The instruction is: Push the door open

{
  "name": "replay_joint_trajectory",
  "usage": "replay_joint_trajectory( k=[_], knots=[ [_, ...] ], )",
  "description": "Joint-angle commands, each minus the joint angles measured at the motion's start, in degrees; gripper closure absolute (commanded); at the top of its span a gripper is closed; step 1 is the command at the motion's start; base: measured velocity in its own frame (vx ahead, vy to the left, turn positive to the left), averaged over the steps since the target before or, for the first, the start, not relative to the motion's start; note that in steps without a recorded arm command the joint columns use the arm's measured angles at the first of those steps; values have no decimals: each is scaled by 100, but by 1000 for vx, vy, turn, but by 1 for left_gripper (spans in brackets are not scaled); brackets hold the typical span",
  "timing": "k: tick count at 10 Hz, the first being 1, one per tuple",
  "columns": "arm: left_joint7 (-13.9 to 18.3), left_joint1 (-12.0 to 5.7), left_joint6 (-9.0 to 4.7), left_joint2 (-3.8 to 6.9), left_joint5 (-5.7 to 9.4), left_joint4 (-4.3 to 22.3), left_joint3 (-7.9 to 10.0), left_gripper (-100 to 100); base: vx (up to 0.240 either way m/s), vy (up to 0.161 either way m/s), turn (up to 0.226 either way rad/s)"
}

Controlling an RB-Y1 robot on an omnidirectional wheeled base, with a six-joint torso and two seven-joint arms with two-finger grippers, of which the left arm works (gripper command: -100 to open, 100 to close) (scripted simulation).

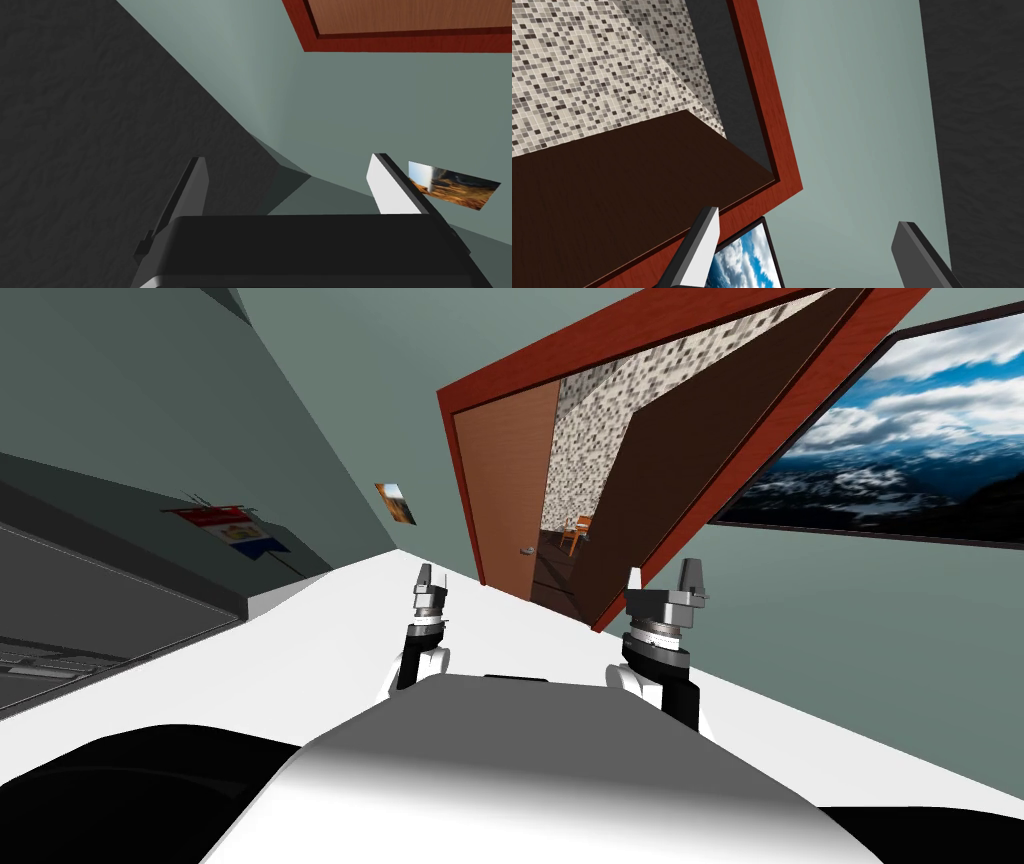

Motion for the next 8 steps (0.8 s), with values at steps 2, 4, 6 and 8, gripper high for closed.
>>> replay_joint_trajectory(
  k=[2, 4, 6, 8],
  knots=[
    [5, -109, -60, 51, -3, 297, 16, -100, 82, -5, -61],
    [11, -212, -109, 88, -4, 555, 36, -100, 85, -4, -78],
    [17, -317, -159, 125, -4, 816, 56, -100, 99, 7, -68],
    [23, -422, -209, 162, -4, 1077, 77, -100, 92, 4, -76]
  ],
)
